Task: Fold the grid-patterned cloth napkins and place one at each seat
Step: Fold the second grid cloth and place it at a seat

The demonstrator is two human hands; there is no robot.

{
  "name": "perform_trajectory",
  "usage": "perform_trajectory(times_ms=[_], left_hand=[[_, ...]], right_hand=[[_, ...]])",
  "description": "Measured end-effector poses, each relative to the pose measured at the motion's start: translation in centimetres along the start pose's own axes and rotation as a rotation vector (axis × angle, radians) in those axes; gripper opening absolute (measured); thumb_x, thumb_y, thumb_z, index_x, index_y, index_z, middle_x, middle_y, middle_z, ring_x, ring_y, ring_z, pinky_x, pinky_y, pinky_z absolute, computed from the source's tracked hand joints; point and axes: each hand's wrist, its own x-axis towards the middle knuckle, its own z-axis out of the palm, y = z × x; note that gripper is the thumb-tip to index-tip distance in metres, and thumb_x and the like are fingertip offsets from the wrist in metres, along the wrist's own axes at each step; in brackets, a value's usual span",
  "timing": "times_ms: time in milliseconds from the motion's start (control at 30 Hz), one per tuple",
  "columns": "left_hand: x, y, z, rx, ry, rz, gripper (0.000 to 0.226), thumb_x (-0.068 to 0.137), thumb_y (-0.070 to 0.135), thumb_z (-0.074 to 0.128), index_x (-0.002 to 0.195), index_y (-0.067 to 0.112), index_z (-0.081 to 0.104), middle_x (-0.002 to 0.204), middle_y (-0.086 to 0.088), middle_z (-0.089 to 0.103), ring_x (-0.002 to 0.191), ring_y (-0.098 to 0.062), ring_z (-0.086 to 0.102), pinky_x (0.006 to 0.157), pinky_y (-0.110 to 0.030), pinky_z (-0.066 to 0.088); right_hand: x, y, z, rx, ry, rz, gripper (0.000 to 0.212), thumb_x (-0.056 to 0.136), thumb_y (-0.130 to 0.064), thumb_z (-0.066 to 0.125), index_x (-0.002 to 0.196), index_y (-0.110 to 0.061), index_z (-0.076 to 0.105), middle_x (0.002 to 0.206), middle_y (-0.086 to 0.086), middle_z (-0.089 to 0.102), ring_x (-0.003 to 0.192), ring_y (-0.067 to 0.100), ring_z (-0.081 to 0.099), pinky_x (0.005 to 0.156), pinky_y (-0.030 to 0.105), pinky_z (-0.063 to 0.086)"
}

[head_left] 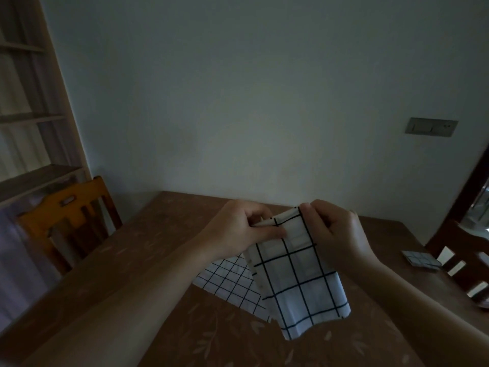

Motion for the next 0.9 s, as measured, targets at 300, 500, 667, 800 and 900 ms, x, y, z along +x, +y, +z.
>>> perform_trajectory(times_ms=[300,500,667,800,900], left_hand=[[0.0,0.1,-0.6,-0.251,0.08,-0.044,0.011,0.077,0.016,0.08,0.084,0.023,0.075,0.086,0.005,0.076,0.08,-0.008,0.071,0.071,-0.018,0.054],[-0.3,0.0,-0.8,-0.257,0.125,0.021,0.011,0.079,0.011,0.076,0.085,0.019,0.074,0.073,0.015,0.072,0.068,0.003,0.065,0.063,-0.009,0.047],[-0.3,-0.8,-1.4,-0.112,0.049,0.005,0.007,0.085,0.021,0.072,0.091,0.022,0.075,0.081,0.004,0.073,0.072,-0.016,0.066,0.065,-0.022,0.052],[-0.4,-0.6,-2.0,-0.004,-0.17,-0.028,0.007,0.088,0.035,0.068,0.094,0.031,0.069,0.076,0.019,0.065,0.071,-0.003,0.06,0.066,-0.021,0.048],[0.4,0.9,-1.5,0.081,-0.213,-0.007,0.02,0.092,0.048,0.057,0.093,0.032,0.069,0.077,0.006,0.067,0.069,-0.02,0.061,0.063,-0.037,0.046]], right_hand=[[-0.4,-0.5,-0.9,0.064,0.139,0.109,0.037,0.084,-0.05,0.051,0.063,-0.02,0.057,0.047,0.002,0.051,0.043,0.015,0.045,0.04,0.017,0.032],[-0.9,0.1,-0.8,0.208,-0.153,0.138,0.03,0.095,-0.045,0.049,0.094,-0.023,0.068,0.076,0.004,0.068,0.069,0.023,0.063,0.058,0.034,0.052],[-0.7,-0.1,-0.7,0.17,-0.075,0.1,0.029,0.091,-0.034,0.052,0.07,-0.02,0.068,0.062,-0.001,0.064,0.054,0.009,0.056,0.049,0.015,0.04],[-0.5,-0.1,-0.5,0.036,-0.069,0.014,0.035,0.093,-0.031,0.06,0.059,-0.022,0.059,0.052,-0.005,0.057,0.046,0.01,0.051,0.043,0.011,0.033],[0.1,-0.4,0.0,0.021,-0.081,-0.034,0.049,0.089,-0.047,0.049,0.062,-0.008,0.062,0.05,0.002,0.056,0.045,0.018,0.051,0.041,0.024,0.037]])
